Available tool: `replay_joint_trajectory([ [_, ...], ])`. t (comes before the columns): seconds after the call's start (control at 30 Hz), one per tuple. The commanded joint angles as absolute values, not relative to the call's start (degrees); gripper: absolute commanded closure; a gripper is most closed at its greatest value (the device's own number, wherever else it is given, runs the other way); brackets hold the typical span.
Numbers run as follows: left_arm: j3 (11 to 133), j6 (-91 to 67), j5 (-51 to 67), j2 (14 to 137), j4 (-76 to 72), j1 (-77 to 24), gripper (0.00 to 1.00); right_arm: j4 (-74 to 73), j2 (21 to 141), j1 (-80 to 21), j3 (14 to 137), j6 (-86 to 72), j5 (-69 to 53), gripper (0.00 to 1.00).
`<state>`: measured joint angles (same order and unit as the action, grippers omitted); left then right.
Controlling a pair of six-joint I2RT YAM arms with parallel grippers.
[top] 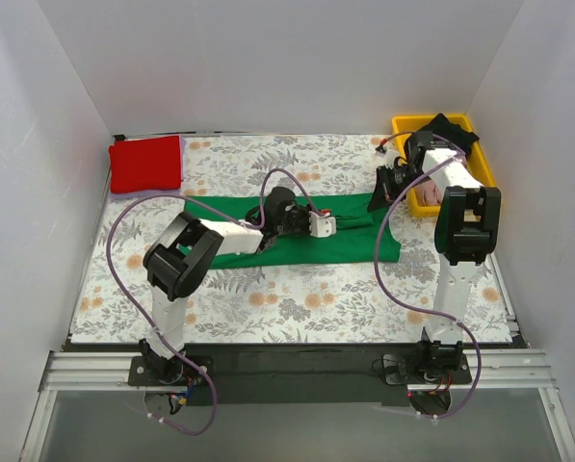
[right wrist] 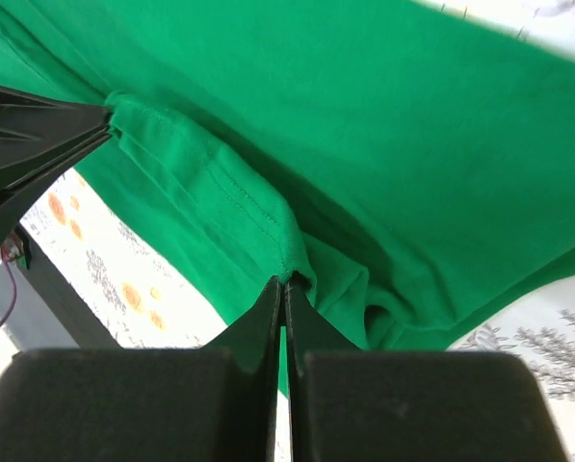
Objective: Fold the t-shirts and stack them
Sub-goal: Fold the tshirt
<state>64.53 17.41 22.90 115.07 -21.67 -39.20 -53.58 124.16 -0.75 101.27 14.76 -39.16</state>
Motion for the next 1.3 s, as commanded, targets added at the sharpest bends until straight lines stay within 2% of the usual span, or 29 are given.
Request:
replay_joint_trajectory([
  [0.0, 66.53, 16.87, 22.24, 115.13, -24.43, -38.32, 1.0, -52.47, 124.8, -0.53, 105.99, 13.19, -40.96, 0.99],
  [0.37, 68.73, 17.31, 21.88, 118.3, -27.77, -36.92, 1.0, -51.86, 127.27, -0.53, 109.86, 11.51, -40.87, 0.99],
  [1.17, 63.98, 14.69, 22.15, 116.37, -32.16, -36.21, 1.0, -48.35, 119.53, -0.53, 101.17, 8.88, -46.32, 0.99],
  [1.27, 63.72, 10.31, 20.74, 116.11, -33.13, -35.86, 0.84, -47.9, 120.23, -0.88, 100.99, 8.0, -46.58, 0.99],
])
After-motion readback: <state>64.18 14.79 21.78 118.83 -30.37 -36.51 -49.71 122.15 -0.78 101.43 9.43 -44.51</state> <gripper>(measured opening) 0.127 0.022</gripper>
